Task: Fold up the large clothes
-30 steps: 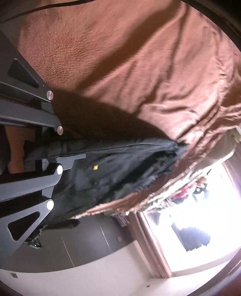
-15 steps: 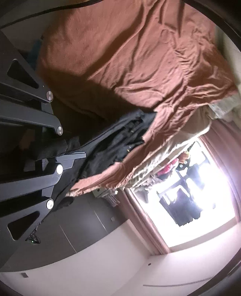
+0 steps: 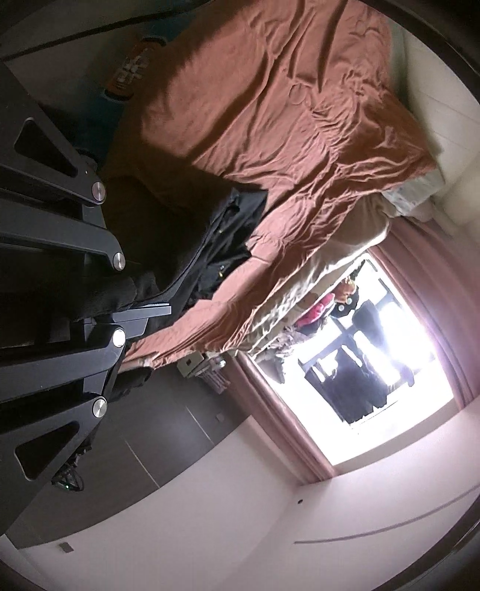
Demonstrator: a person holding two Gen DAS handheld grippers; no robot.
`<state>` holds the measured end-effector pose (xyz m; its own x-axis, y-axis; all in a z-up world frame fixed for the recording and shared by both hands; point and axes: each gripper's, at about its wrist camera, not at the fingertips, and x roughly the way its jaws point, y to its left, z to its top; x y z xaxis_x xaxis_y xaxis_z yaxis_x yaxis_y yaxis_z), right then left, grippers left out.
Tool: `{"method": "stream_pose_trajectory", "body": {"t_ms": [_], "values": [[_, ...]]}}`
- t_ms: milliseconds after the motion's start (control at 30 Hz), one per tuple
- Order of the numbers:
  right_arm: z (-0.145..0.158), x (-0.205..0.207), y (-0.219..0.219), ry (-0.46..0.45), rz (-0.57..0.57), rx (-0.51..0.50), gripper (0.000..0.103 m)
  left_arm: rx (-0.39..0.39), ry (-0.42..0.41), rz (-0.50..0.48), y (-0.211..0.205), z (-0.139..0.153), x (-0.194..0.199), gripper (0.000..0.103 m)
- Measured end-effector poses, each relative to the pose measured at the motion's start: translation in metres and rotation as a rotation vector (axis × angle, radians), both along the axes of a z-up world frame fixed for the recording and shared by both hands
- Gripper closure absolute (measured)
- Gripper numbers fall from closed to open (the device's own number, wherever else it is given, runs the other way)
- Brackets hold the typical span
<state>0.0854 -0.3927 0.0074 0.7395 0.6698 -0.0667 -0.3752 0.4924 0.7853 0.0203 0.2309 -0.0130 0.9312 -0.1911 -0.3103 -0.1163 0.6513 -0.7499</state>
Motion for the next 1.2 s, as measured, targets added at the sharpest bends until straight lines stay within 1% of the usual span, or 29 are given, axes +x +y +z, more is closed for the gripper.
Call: {"method": "stream_pose_trajectory", "body": {"t_ms": [200, 267, 400, 533, 700, 767, 900, 1067, 1200], "values": [[0.002, -0.022, -0.014, -0.022, 0.007, -0.019, 0.102, 0.025, -0.033, -0.009, -0.017, 0.013, -0.038, 0.1], [0.003, -0.027, -0.016, -0.032, 0.011, -0.027, 0.102, 0.03, -0.037, -0.008, -0.019, 0.014, -0.044, 0.1], [0.003, -0.026, -0.016, -0.031, 0.007, -0.032, 0.102, 0.047, -0.046, -0.017, -0.021, 0.02, -0.039, 0.1], [0.01, -0.006, -0.016, -0.017, -0.005, -0.035, 0.102, 0.046, -0.062, -0.024, -0.014, 0.027, -0.023, 0.1], [0.035, 0.026, -0.01, -0.028, -0.002, -0.044, 0.102, 0.051, -0.072, -0.024, 0.001, 0.043, 0.012, 0.1], [0.048, 0.046, -0.003, -0.03, -0.006, -0.054, 0.102, 0.058, -0.072, -0.026, 0.007, 0.05, 0.026, 0.1], [0.069, 0.094, 0.012, -0.035, -0.01, -0.071, 0.102, 0.096, -0.059, -0.03, 0.02, 0.066, 0.071, 0.1], [0.082, 0.154, 0.035, -0.023, -0.018, -0.088, 0.102, 0.125, -0.021, -0.029, 0.044, 0.07, 0.125, 0.1], [0.089, 0.206, 0.055, -0.005, -0.025, -0.104, 0.102, 0.127, 0.01, -0.025, 0.064, 0.062, 0.168, 0.1]]}}
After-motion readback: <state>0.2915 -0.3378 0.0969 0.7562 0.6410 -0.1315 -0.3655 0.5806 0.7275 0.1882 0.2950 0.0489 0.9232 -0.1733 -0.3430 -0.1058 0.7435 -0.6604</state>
